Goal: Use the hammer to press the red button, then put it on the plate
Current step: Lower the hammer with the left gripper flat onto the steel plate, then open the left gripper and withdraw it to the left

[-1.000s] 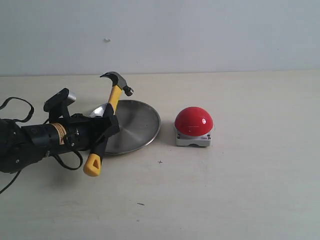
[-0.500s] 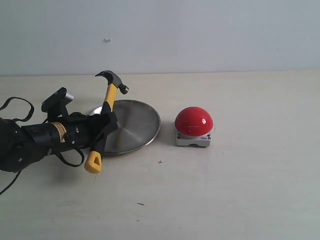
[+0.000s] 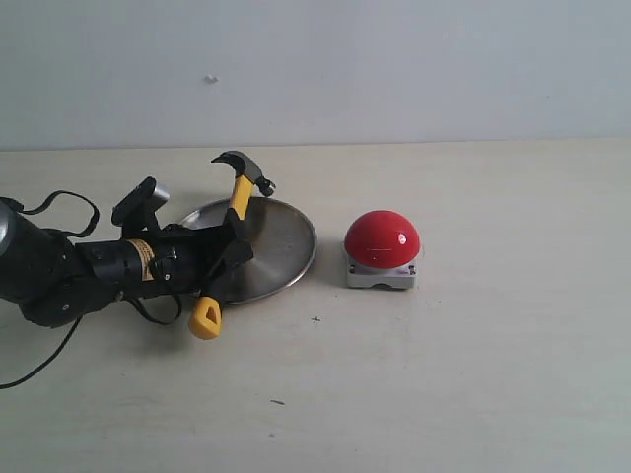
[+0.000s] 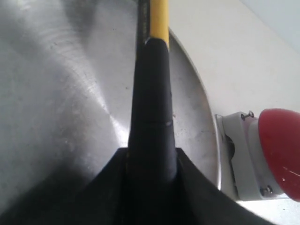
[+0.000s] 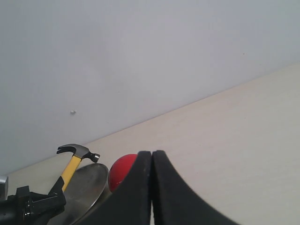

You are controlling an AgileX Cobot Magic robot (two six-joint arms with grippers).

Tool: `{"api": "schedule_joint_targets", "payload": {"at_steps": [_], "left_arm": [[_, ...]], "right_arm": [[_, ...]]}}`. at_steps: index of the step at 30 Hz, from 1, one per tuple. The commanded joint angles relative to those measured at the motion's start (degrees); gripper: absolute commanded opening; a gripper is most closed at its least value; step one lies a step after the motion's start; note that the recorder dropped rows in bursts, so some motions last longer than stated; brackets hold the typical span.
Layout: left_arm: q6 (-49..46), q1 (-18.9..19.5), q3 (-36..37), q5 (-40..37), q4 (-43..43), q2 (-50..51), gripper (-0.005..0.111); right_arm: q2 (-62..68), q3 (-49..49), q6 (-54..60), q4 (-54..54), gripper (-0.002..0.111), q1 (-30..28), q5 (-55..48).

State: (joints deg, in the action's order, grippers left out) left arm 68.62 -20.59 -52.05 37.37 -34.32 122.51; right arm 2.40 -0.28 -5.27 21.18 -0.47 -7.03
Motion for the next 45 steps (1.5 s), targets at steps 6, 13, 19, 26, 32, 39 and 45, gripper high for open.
{"api": "schedule_joint_targets", "payload": {"at_steps": [6, 13, 19, 26, 32, 39, 45], "left_arm": [[-0.44, -0.07, -0.78, 2.33, 0.59, -0.01, 0.000], [-0.96, -0.07, -0.91, 1.55, 0.25, -0.01, 0.016], [-0.96, -0.07, -0.91, 1.47, 0.14, -0.01, 0.045], [-0.96, 0.04, -0.91, 1.47, 0.14, -0.12, 0.045], [-0.96, 0.75, -0.36, 1.00, -0.09, -2.09, 0.045], [-1.46, 3.33, 3.05, 1.00, -1.53, -6.07, 0.043], [-2.91, 4.67, 7.37, 1.22, -1.53, -9.40, 0.014]], "right_arm": [[-0.37, 0.28, 0.08, -0.14, 0.000, -0.35, 0.28], [-0.37, 0.28, 0.08, 0.21, 0.000, -0.35, 0.28], [-0.37, 0.28, 0.08, 0.33, 0.000, -0.35, -0.14], [-0.37, 0.28, 0.08, 0.33, 0.000, -0.35, -0.14], [-0.37, 0.28, 0.08, 0.33, 0.000, -0.35, -0.14], [-0.37, 0.28, 0.08, 0.33, 0.000, -0.35, -0.14], [-0.37, 0.28, 0.08, 0.33, 0.000, -0.35, -0.14]]}}
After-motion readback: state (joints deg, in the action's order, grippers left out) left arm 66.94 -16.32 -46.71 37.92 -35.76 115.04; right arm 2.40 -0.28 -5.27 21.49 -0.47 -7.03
